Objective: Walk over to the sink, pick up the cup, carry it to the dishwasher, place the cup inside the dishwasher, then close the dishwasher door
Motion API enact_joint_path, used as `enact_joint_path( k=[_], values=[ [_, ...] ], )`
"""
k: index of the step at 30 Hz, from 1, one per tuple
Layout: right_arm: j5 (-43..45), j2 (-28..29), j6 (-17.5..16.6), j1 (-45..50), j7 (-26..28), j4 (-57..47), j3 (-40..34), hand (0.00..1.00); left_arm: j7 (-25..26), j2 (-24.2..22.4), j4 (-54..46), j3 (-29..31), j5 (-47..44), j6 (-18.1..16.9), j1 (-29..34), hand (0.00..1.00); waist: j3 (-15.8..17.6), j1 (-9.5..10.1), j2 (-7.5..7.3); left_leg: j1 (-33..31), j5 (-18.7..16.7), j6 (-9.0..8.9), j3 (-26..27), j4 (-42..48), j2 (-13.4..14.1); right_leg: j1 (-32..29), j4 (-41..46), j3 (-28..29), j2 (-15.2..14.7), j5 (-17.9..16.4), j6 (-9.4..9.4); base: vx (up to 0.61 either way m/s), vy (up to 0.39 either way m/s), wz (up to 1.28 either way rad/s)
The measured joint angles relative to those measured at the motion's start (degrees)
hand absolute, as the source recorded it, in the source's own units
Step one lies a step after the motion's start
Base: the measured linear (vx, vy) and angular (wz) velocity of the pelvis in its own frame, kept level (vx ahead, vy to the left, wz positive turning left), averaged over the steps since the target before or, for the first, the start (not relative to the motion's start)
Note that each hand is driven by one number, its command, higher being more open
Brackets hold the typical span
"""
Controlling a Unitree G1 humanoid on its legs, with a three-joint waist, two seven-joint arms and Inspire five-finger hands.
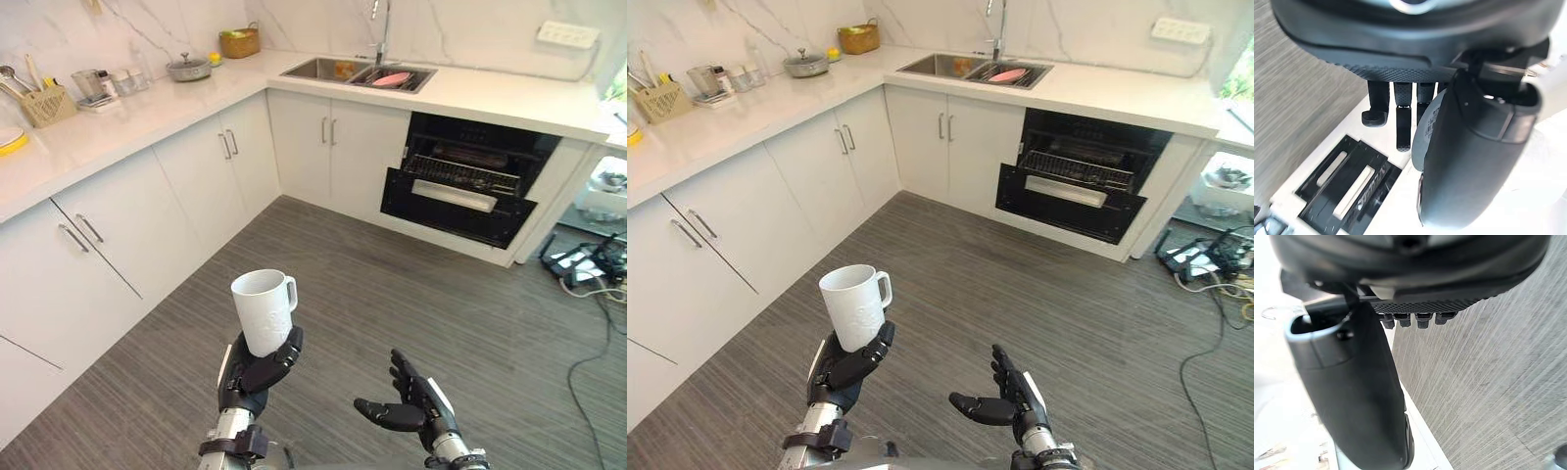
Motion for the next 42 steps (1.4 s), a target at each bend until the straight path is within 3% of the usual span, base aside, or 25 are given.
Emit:
enact_joint_path(
  k=[1, 2, 3, 4, 5, 7, 9, 10, 14, 16, 17, 20, 21, 23, 25, 27, 29, 30, 32, 33, 36, 38, 40, 41, 42],
  values=[
    [0.0, -0.1, 0.0, -0.2, -0.1, 0.3, -0.1, 1.0, 0.1, 0.0, -0.2, 0.3, 0.0, 0.1, 0.0, 0.0, 0.0, 0.39, -0.01, -0.6, 2.1, -0.34, -0.1, -2.2, -0.2, 1.1, -0.9, 0.5, -0.5, -0.2, 0.3, 0.43, 0.191, -0.33],
    [0.0, -0.4, 0.0, -0.6, -0.2, 0.8, -0.3, 1.0, 0.3, 0.3, -1.5, 1.0, 0.0, 0.4, 0.1, 0.0, 0.0, 1.27, -0.02, -1.6, 7.8, -0.86, 0.5, -4.8, -0.3, 3.2, -1.7, 1.6, -1.7, -1.9, 3.17, 0.43, 0.247, -0.36],
    [0.0, -0.8, 0.0, -0.7, -0.2, 1.2, -0.3, 1.0, 0.4, 0.5, -1.9, 1.1, -0.1, 0.4, 0.1, 0.0, -0.2, 1.64, -0.14, -1.6, 9.9, 0.01, 1.1, -3.3, -0.4, 3.8, -1.4, 2.3, -2.3, -2.9, 4.45, 0.55, 0.336, -0.41],
    [0.0, -0.7, 0.1, -1.2, -0.2, 2.7, -0.1, 1.0, 0.6, 0.8, -1.9, 1.3, -0.9, 0.5, -0.2, 0.0, -1.0, 1.75, -0.95, -2.5, 9.2, 3.71, 1.5, 1.2, -1.2, 4.8, -0.1, 3.2, -3.7, -4.4, 5.16, 0.59, 0.373, -0.12],
    [0.0, -0.6, 0.4, -1.2, -0.2, 3.6, 0.3, 1.0, 1.3, 1.1, -1.6, 1.4, -1.1, 1.2, -0.7, 0.0, -2.1, 1.5, -1.92, -2.9, 5.5, 5.06, 1.8, 4.7, -2.3, 3.5, 4.8, 4.6, -5.8, -4.5, 5.14, 0.53, 0.322, 0.01],
    [0.0, -0.3, 1.0, -0.6, -0.2, 3.7, 1.0, 1.0, 1.3, 1.6, -1.7, 1.3, -1.1, 1.3, -1.0, 0.0, -3.3, 1.51, -3.48, -2.1, 2.0, 6.46, 2.8, 6.9, -4.5, 0.0, 14.7, 6.4, -9.0, -4.0, 5.57, 0.51, 0.305, 0.13],
    [0.0, 1.2, 1.5, -1.2, -0.5, 4.4, 1.9, 1.0, 1.5, 2.2, -1.7, 1.5, -1.1, 1.9, -1.5, 0.0, -2.8, 1.5, -6.11, 1.4, -2.6, 8.09, 3.3, 8.5, -7.0, -4.6, 29.6, 7.0, -13.2, 2.3, 5.27, 0.55, 0.265, 0.03],
    [0.0, 2.0, 1.8, -1.7, -0.7, 5.3, 2.1, 1.0, 1.8, 2.6, -1.6, 1.7, -1.1, 2.2, -1.3, 0.0, -2.4, 1.09, -6.05, 4.9, -4.3, 8.31, 3.2, 7.5, -7.4, -7.2, 37.1, 6.4, -13.9, 2.7, 5.04, 0.51, 0.21, -0.08],
    [0.0, 2.6, 1.4, -1.0, -1.0, 5.5, 2.8, 1.0, 1.9, 3.8, -1.7, 1.8, -1.1, 1.9, -1.5, 0.0, -2.7, 0.12, -4.89, 17.8, -3.4, 7.19, 2.8, -5.4, -7.7, -17.5, 39.9, 3.0, -8.3, -3.4, 4.52, 0.48, 0.182, -0.1],
    [0.0, 2.5, 0.4, 0.3, -0.9, 4.8, 2.7, 1.0, 2.0, 5.2, -1.7, 0.8, -1.1, 1.9, -3.7, 0.0, -2.8, -2.4, -4.14, 22.6, -1.9, 6.34, 1.0, -12.6, -7.8, -26.0, 27.7, -1.0, -3.6, -3.0, 4.73, 0.37, 0.095, 0.33],
    [0.0, 2.5, 0.3, 0.7, -0.8, 4.8, 2.7, 1.0, 2.0, 5.7, -1.6, 0.5, -1.1, 2.0, -4.4, 0.0, -2.8, -2.96, -4.09, 23.5, -1.9, 6.23, 0.5, -13.6, -7.8, -27.7, 23.3, -1.4, -2.6, -1.9, 4.78, 0.41, 0.036, 0.45],
    [0.0, 2.5, -0.6, 1.1, -0.8, 4.8, 1.7, 1.0, 1.9, 6.1, -0.2, -0.4, -1.1, 2.0, -6.9, 0.0, -2.6, -4.36, -4.09, 29.2, -3.1, 4.08, -2.2, -17.3, -8.3, -30.7, 0.9, -1.3, 0.9, 10.8, 4.04, 0.5, -0.033, 0.49],
    [0.0, 2.4, -0.6, 1.2, -0.8, 4.9, 1.6, 1.0, 1.1, 6.0, 0.7, -0.5, -1.1, 2.0, -6.7, 0.0, -2.6, -4.39, -4.11, 31.4, -4.4, 2.12, -2.9, -17.4, -8.4, -30.5, -1.1, -1.0, 1.4, 16.9, 1.91, 0.46, -0.075, 0.49],
    [0.0, 2.2, -0.6, 1.3, -0.7, 5.0, 1.6, 1.0, -0.2, 5.3, 1.8, -1.1, -1.1, 1.9, -5.2, 0.0, -2.4, -4.31, -3.17, 33.8, -5.5, 0.23, -3.3, -15.4, -7.1, -30.2, 3.8, -0.7, 1.3, 23.4, -2.26, 0.59, -0.124, 0.39],
    [-0.1, 1.7, -0.6, 0.1, -0.6, 3.1, 1.4, 1.0, -0.2, 4.6, 2.0, -2.3, -1.1, 1.8, -3.9, 0.0, -0.5, -4.02, -0.88, 32.1, -5.5, -0.16, -2.6, -4.4, -3.4, -28.2, 8.1, -1.9, 2.7, 17.3, -2.37, 0.66, -0.204, 0.16],
    [0.0, 0.9, -0.3, -0.1, -0.5, 0.7, 1.3, 1.0, -0.2, 3.2, 1.8, -4.0, -1.0, 1.8, -3.8, 0.0, 0.8, -3.9, 1.37, 26.9, -1.7, -1.57, -2.4, 12.0, 0.8, -25.2, 10.0, -2.5, 4.7, 12.9, -2.86, 0.46, -0.154, -0.01],
    [0.0, 0.2, -0.1, 0.0, -0.6, -1.9, 2.0, 1.0, -0.1, 1.9, 1.2, -4.6, -0.9, 1.6, -2.9, 0.0, 0.9, -3.43, 2.14, 20.1, 9.5, -1.12, -2.2, 29.8, 5.7, -20.1, 9.2, -1.0, 7.7, 8.8, -4.31, 0.51, -0.111, -0.45],
    [0.0, 0.6, 0.1, 0.2, -0.9, -3.4, 2.2, 1.0, -0.1, 2.0, 0.4, -5.7, -0.8, 1.6, -3.3, 0.0, 0.9, -3.39, 2.14, 15.9, 5.9, -1.02, -2.3, 34.5, 7.6, -17.4, 8.1, -0.5, 8.6, 7.3, -4.61, 0.59, -0.099, -0.46],
    [0.1, 0.4, 0.1, 0.1, -1.4, -4.1, 2.2, 1.0, -0.3, 2.0, 0.4, -6.7, 0.1, 1.4, -4.0, 0.0, 0.8, -3.32, 1.51, 11.4, 1.2, 0.35, -2.0, 33.2, 7.5, -14.5, 5.9, 1.1, 8.9, 6.4, -4.7, 0.45, -0.042, -0.47],
    [0.3, 0.4, 0.1, -0.3, -2.2, -3.6, 2.3, 1.0, -0.6, 2.9, 0.4, -7.8, 0.3, 1.3, -4.3, 0.0, 0.5, -2.04, 0.82, 8.9, -1.9, 0.56, -0.6, 25.7, 6.5, -11.6, 2.8, 3.6, 8.6, 6.6, -4.41, 0.44, -0.006, -0.69],
    [1.1, 0.1, 0.6, -0.9, -3.5, -2.3, 2.5, 1.0, -2.2, 3.6, 0.4, -8.4, 0.3, 1.3, -4.6, 0.0, 0.1, -0.52, -0.42, 6.1, -2.4, 0.86, -1.8, 7.5, 2.9, -7.7, -0.7, 8.1, 7.0, 6.6, -2.54, 0.47, 0.076, -0.74],
    [1.2, -0.2, 0.6, -1.7, -4.5, -1.3, 2.7, 1.0, -2.6, 3.4, 0.4, -8.4, 0.3, 1.4, -4.7, 0.0, 0.1, -0.19, -0.72, 4.3, 0.2, 0.29, -6.5, -1.3, -0.3, -6.5, -0.9, 11.1, 5.7, 5.2, -0.99, 0.43, 0.187, -0.8],
    [1.1, -0.8, 0.6, -2.4, -4.9, 0.3, 3.2, 1.0, -2.6, 3.2, 0.3, -9.0, 0.3, 1.7, -4.6, 0.0, -0.2, 0.5, -0.43, 5.0, 10.2, -0.12, -9.3, -7.7, -2.1, -6.5, 2.1, 16.4, 5.1, 1.1, 1.65, 0.46, 0.292, -1.05],
    [1.1, -0.6, 0.6, -2.5, -5.0, 1.0, 3.6, 1.0, -2.6, 3.5, 0.3, -9.1, 0.3, 1.8, -4.5, 0.0, -0.6, 0.7, -0.92, 5.4, 11.5, 1.39, -8.5, -6.7, -2.4, -6.3, 2.9, 17.6, 4.9, 0.0, 2.2, 0.41, 0.296, -1.01],
    [1.1, 0.4, 0.8, -1.8, -5.0, 1.5, 4.5, 1.0, -2.4, 4.6, 0.5, -9.4, 0.4, 2.2, -4.6, 0.0, -2.2, 0.17, -2.56, 6.0, 8.9, 2.09, -6.5, -5.5, -3.3, -6.5, 4.7, 18.8, 3.0, -1.4, 2.71, 0.41, 0.277, -0.75]
  ],
)
